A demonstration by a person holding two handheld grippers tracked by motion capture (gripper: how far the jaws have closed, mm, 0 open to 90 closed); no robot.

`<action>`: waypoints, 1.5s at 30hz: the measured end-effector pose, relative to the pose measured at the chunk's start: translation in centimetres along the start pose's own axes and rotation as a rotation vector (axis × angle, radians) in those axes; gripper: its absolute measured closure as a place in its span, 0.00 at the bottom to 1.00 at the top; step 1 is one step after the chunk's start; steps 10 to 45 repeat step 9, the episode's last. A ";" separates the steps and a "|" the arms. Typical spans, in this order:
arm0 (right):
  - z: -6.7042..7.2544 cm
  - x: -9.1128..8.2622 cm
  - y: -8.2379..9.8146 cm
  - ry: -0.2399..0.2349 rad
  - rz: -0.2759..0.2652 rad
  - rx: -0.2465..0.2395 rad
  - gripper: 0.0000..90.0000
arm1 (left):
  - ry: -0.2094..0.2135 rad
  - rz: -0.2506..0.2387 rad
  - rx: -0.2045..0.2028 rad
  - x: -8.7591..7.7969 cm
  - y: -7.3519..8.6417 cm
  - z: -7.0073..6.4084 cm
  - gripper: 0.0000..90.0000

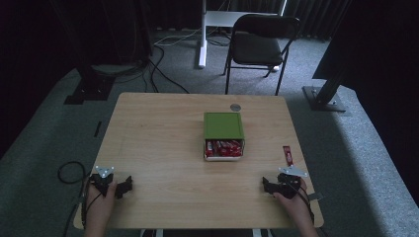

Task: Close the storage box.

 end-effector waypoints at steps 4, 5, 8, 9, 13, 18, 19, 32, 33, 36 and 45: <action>0.0 0.0 0.0 0.001 0.000 0.000 0.12 | -0.020 0.012 -0.019 0.1 0.1 0.1 0.03; 0.0 0.0 0.0 0.001 -0.001 -0.001 0.12 | -0.021 0.012 -0.020 0.1 0.1 0.1 0.03; 0.0 0.0 0.0 0.001 0.000 -0.001 0.12 | -0.022 0.012 -0.020 0.1 0.0 0.1 0.03; 0.0 0.0 0.0 0.001 0.000 -0.001 0.12 | -0.022 0.011 -0.022 0.1 0.0 0.1 0.03; 0.0 0.0 0.0 0.001 0.000 -0.001 0.12 | -0.022 0.011 -0.022 0.1 0.0 0.1 0.03; 0.0 0.0 0.0 0.001 0.000 -0.001 0.12 | -0.022 0.011 -0.022 0.1 0.0 0.1 0.03; 0.0 0.0 0.0 0.001 0.000 -0.001 0.12 | -0.022 0.011 -0.022 0.1 0.0 0.1 0.03; 0.0 0.0 0.0 0.001 0.000 -0.001 0.12 | -0.022 0.011 -0.022 0.1 0.0 0.1 0.03; 0.0 0.0 0.0 0.001 0.000 -0.001 0.12 | -0.022 0.011 -0.022 0.1 0.0 0.1 0.03; 0.0 0.0 0.0 0.001 0.000 -0.001 0.12 | -0.022 0.011 -0.022 0.1 0.0 0.1 0.03; 0.0 0.0 0.0 0.001 0.000 -0.001 0.12 | -0.022 0.011 -0.022 0.1 0.0 0.1 0.03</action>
Point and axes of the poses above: each handheld gripper's, and its own axes: x roughly forward along the jaws, y roughly out of its underside, z roughly to its left, the point moved 8 cm from there along x, roughly forward along the jaws
